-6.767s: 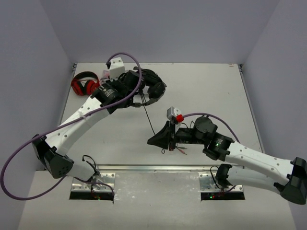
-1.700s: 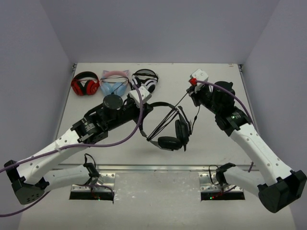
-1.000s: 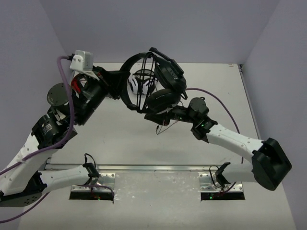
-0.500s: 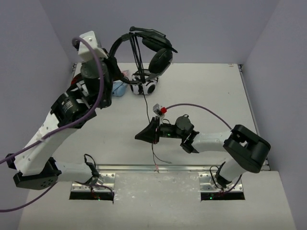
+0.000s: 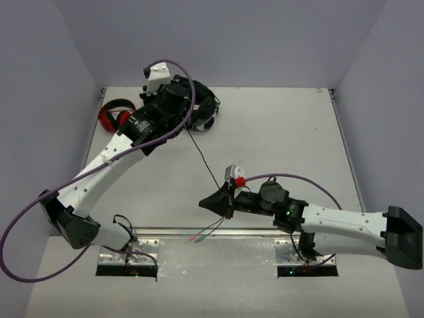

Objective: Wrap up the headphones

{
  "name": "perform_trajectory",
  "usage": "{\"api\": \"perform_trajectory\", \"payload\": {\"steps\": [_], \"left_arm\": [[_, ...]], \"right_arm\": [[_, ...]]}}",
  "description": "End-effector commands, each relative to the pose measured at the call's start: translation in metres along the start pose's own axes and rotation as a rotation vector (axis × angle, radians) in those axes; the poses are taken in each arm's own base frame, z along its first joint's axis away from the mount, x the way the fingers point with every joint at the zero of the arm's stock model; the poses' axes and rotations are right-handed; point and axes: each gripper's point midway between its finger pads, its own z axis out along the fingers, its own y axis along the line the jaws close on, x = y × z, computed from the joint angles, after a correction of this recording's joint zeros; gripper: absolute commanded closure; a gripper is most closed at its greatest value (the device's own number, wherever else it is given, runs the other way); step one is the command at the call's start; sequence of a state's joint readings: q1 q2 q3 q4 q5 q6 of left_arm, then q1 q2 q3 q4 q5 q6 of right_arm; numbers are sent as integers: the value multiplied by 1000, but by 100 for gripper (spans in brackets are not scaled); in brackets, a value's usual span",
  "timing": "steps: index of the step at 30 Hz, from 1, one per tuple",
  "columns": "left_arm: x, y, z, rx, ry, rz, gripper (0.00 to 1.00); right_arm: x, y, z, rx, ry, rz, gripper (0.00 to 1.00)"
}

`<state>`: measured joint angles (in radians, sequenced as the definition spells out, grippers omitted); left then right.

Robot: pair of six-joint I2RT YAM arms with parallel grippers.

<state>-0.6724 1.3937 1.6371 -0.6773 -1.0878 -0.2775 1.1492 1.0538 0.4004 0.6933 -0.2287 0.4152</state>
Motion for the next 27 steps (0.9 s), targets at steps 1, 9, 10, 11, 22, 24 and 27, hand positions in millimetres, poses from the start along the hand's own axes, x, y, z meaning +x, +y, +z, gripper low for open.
{"api": "perform_trajectory", "payload": {"steps": [1, 9, 10, 11, 22, 24, 27], "left_arm": [[17, 12, 29, -60, 4, -41, 100], [106, -45, 29, 291, 114, 264, 100], [105, -59, 19, 356, 81, 251, 100], [113, -73, 9, 467, 76, 310, 100], [162, -131, -93, 1140, 194, 377, 100], [160, -130, -118, 1259, 196, 384, 100], [156, -123, -145, 1359, 197, 393, 100]], "right_arm": [[-11, -5, -10, 78, 86, -146, 99], [-74, -37, -20, 265, 285, -442, 99], [-83, -50, -24, 326, 308, -496, 99], [-103, -65, -29, 403, 321, -574, 99], [-198, -178, -118, 826, 351, -751, 99], [-198, -201, -133, 904, 417, -776, 99], [-196, -226, -153, 985, 467, -780, 97]]}}
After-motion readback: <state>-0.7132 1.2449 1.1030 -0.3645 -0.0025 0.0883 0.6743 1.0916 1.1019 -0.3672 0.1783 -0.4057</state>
